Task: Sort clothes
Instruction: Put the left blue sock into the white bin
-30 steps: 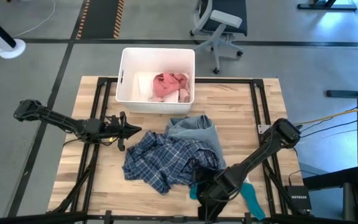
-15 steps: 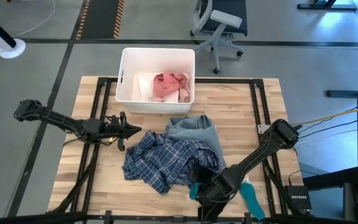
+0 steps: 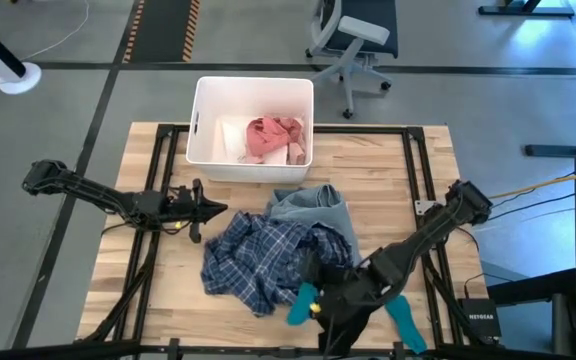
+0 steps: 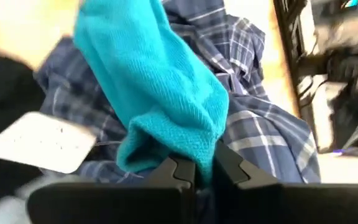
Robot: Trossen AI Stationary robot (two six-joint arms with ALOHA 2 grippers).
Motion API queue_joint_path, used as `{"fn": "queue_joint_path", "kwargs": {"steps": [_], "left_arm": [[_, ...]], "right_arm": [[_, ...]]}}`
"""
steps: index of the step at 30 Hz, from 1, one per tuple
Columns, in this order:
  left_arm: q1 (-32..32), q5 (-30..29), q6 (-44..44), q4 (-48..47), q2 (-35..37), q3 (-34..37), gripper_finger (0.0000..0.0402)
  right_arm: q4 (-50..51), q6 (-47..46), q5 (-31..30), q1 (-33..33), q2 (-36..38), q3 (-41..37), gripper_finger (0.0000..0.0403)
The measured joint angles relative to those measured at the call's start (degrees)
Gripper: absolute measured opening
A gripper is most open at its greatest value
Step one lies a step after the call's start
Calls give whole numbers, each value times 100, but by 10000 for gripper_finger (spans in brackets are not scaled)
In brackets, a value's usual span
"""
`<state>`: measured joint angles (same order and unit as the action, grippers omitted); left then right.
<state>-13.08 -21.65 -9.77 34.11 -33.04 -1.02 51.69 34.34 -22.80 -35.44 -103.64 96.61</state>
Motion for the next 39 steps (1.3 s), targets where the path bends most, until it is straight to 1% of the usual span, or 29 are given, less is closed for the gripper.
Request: {"fn": "queue_joint_path", "kwargs": {"steps": [3, 5, 7, 9, 11, 18, 23, 27, 30, 34, 36, 39], "left_arm": [[0, 0, 121, -11, 2, 0, 0], [0, -2, 123, -5, 2, 0, 0], [0, -2, 118, -7, 2, 0, 0], [0, 0, 55, -23, -2, 0, 0], [0, -2, -30, -40, 0, 0, 0], [0, -2, -73, -55, 0, 0, 0], [0, 0, -71, -61, -2, 0, 0], [0, 0, -73, -71, 0, 0, 0], [0, 0, -73, -74, 0, 0, 0], [0, 0, -73, -99, 2, 0, 0], [0, 0, -49, -101, 0, 0, 0], [0, 0, 17, -99, 2, 0, 0]], "right_arm": [[101, -729, 503, 260, 9, 193, 20], [177, -1001, 526, 403, 9, 202, 15], [188, -1104, 328, 530, 9, 202, 15], [183, -1124, 200, 704, 4, 202, 19], [177, -1147, 215, 935, -6, 202, 23], [-283, -987, 873, 1691, 42, 202, 17], [-175, -887, 899, 2194, -156, 202, 38], [-154, -1128, 911, 2481, -359, 200, 51], [-149, -1084, 1089, 2595, -535, 200, 72], [-37, -878, 1336, 2627, -566, 228, 125], [466, -858, 1340, 2614, -526, 483, 156], [1356, -996, 1339, 2567, -455, 1145, 194]]}}
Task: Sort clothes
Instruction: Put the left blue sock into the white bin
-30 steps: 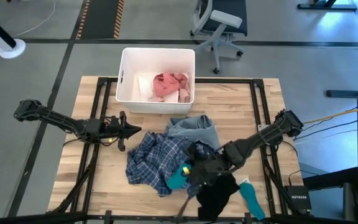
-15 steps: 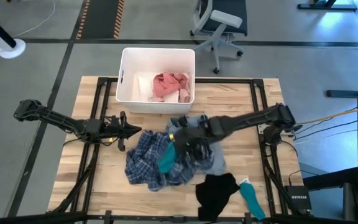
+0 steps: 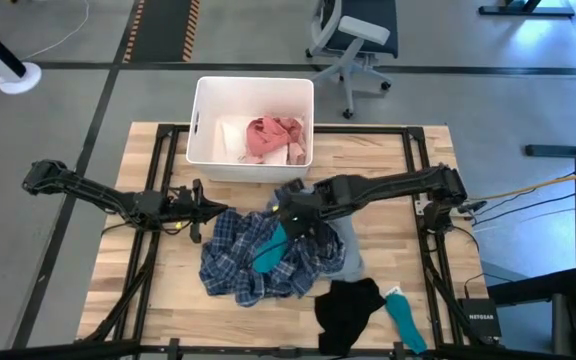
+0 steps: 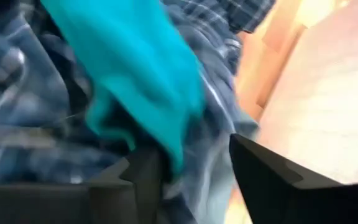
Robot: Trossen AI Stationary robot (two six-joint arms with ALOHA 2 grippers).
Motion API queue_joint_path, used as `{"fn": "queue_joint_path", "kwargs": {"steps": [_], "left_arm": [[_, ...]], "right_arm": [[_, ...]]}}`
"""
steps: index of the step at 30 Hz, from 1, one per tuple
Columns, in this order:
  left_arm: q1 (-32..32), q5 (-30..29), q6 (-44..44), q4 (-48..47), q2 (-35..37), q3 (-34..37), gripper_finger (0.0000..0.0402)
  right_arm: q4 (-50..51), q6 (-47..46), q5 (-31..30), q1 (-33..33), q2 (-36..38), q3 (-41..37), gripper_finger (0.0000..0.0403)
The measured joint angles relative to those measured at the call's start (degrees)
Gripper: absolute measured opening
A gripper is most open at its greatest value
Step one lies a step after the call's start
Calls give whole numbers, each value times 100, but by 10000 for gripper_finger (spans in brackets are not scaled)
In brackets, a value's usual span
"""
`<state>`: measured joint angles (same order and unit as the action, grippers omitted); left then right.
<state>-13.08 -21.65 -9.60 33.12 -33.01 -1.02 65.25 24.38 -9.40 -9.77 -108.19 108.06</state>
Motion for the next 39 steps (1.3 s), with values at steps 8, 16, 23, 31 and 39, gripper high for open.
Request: {"fn": "queue_joint_path", "kwargs": {"steps": [8, 16, 23, 31, 39], "left_arm": [[0, 0, 81, 7, 0, 0, 0], [-1, 0, -56, 7, -2, 0, 0], [0, 0, -43, 16, -2, 0, 0], [0, 0, -46, 36, -2, 0, 0], [9, -4, 76, 92, 0, 0, 0]], "right_arm": [[468, -97, 300, -208, 10, 1202, 229], [425, 161, 255, -813, -59, 1225, 229], [-299, 169, 235, -1662, -234, 782, 230], [-2081, -224, 213, -2739, -548, -618, 230], [-2632, -1162, 253, -3118, -857, -1529, 230]]}}
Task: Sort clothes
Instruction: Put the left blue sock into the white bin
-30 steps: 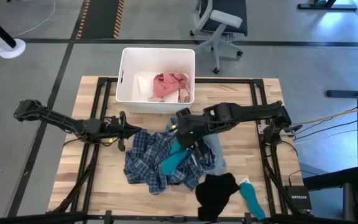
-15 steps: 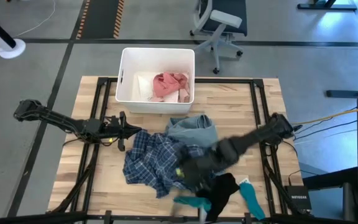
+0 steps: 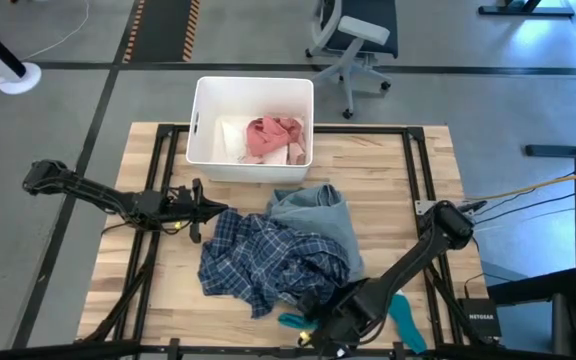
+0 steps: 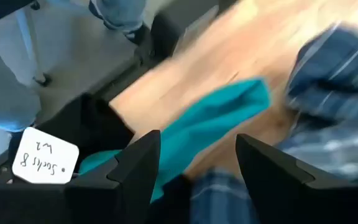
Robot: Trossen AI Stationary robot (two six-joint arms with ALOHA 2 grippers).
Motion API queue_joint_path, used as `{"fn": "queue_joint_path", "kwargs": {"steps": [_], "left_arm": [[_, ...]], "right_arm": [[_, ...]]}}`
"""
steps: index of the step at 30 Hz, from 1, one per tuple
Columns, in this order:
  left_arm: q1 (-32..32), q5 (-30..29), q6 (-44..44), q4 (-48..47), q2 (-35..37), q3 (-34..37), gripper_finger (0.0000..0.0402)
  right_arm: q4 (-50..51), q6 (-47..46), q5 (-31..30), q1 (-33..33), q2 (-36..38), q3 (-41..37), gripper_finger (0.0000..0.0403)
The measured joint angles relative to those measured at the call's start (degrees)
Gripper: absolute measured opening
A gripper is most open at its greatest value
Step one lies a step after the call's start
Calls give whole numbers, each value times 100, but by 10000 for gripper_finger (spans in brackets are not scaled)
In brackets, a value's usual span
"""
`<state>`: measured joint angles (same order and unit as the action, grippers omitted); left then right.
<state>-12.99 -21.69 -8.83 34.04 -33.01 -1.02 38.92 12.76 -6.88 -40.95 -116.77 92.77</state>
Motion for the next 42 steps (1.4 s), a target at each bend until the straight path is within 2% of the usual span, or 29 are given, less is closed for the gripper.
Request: {"fn": "queue_joint_path", "kwargs": {"steps": [8, 12, 15, 19, 25, 27, 30, 37, 42], "left_arm": [[2, 0, -53, -9, -2, 0, 0], [2, 2, -108, -38, -2, 0, 0], [2, 2, -119, -46, -2, 0, 0], [2, 2, -119, -42, -2, 0, 0], [2, 0, -51, -38, -2, 0, 0], [2, 2, -12, -39, -2, 0, 0], [2, 0, -12, -39, -2, 0, 0], [2, 1, -22, -39, -2, 0, 0], [2, 1, -34, -41, -2, 0, 0]], "right_arm": [[-194, -432, 93, 68, -29, -487, 230], [-893, -615, 346, 172, -29, -900, 230], [-1178, -615, 233, 227, -29, -1228, 221], [-1312, -795, 348, 298, -29, -1474, 168], [-1248, -684, 350, 315, -29, -1474, 25], [-1046, -550, 348, 315, -29, -1335, 14], [-499, -506, 350, 313, -29, -931, 25], [806, -129, 319, 310, -29, 416, 10], [1630, 372, -24, 313, -29, 1434, 5]]}}
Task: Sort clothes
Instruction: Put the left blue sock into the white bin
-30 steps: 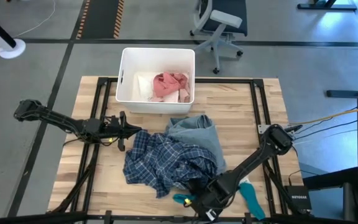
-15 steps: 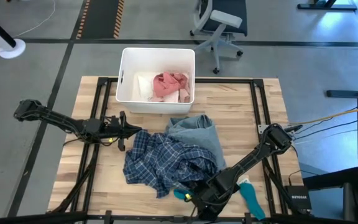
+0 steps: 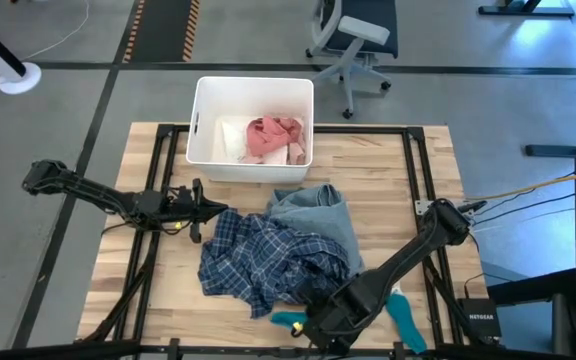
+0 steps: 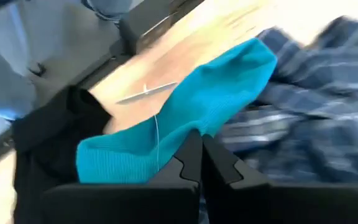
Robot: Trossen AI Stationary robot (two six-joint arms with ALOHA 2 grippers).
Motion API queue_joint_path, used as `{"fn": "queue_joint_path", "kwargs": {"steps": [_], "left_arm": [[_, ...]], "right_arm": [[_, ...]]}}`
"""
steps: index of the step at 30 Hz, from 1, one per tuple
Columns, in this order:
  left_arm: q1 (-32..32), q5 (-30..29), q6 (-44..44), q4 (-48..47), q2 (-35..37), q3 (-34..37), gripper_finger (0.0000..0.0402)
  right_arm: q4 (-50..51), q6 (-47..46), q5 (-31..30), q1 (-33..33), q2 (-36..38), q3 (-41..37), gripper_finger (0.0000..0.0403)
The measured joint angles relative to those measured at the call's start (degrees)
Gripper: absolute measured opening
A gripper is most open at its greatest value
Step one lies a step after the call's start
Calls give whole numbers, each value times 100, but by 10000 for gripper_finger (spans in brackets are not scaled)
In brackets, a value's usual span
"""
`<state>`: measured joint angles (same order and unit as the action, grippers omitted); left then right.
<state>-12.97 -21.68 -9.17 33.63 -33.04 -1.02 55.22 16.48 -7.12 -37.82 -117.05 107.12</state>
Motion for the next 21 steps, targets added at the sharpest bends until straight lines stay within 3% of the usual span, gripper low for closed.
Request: {"fn": "queue_joint_path", "kwargs": {"steps": [8, 16, 21], "left_arm": [[0, 1, -33, 1, 0, 0, 0], [0, 1, -87, -2, 0, 0, 0], [0, 1, -87, -16, 0, 0, 0]], "right_arm": [[1148, 1140, -996, 422, 2, 1569, 4], [1893, 2384, -1304, 1611, 10, 2792, 3], [1644, 2947, -1285, 2653, 344, 2659, 4]]}}
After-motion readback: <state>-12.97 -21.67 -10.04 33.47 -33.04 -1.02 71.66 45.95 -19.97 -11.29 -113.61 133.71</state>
